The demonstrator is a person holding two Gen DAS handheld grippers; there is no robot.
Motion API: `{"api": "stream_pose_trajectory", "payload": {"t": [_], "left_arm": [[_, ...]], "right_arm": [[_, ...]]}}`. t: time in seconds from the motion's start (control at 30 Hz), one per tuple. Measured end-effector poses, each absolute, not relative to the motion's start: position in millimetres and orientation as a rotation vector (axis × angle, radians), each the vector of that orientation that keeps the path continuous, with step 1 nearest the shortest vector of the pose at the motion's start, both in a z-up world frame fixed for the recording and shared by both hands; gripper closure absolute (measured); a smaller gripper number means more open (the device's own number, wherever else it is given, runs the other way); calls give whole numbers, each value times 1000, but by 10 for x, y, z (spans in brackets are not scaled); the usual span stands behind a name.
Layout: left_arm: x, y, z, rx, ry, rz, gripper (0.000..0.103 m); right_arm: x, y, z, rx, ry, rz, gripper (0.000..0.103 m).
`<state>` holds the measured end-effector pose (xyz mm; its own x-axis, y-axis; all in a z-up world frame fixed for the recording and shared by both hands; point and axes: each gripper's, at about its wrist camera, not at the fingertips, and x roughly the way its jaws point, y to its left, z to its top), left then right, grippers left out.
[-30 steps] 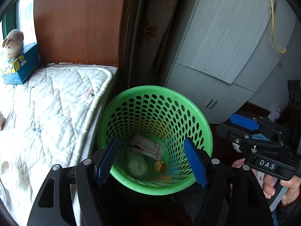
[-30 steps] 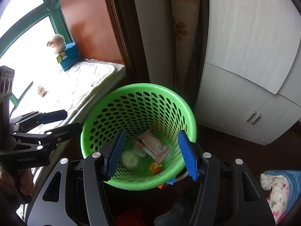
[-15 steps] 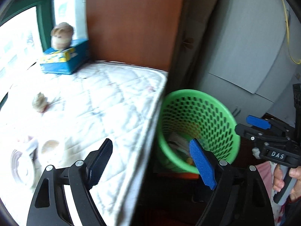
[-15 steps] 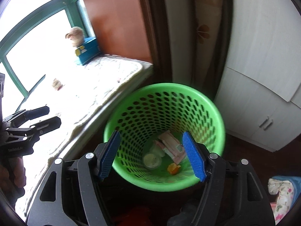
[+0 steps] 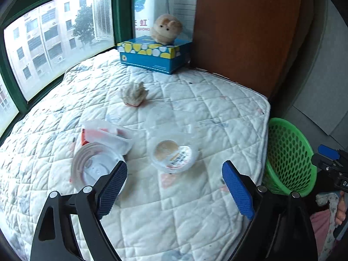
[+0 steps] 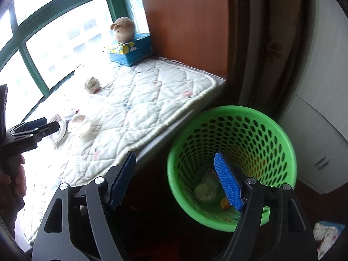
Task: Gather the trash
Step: 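Move both tools back from the wastebasket toward the trash on the mattress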
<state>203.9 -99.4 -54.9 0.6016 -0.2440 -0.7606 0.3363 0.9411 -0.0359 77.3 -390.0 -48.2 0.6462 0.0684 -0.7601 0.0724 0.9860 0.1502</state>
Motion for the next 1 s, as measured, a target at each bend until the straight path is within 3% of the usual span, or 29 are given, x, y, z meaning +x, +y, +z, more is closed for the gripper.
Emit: {"api": "stream_pose_trajectory", "payload": {"t": [0.2, 0.77, 0.93, 1.0], "left_arm": [[2304, -625, -562, 125, 858, -281, 9], [2887, -362, -935, 171, 899, -337, 9], [2933, -374, -965, 183, 884, -376, 10], [2934, -385, -978, 189, 879, -394, 16]], "right_arm": [[914, -3612, -467, 144, 875, 43, 28], [1320, -3036, -595, 111, 925, 135, 27], [1402, -2889, -658, 99, 940, 159, 27], [1432, -2844, -684, 93, 947, 165, 27]]}}
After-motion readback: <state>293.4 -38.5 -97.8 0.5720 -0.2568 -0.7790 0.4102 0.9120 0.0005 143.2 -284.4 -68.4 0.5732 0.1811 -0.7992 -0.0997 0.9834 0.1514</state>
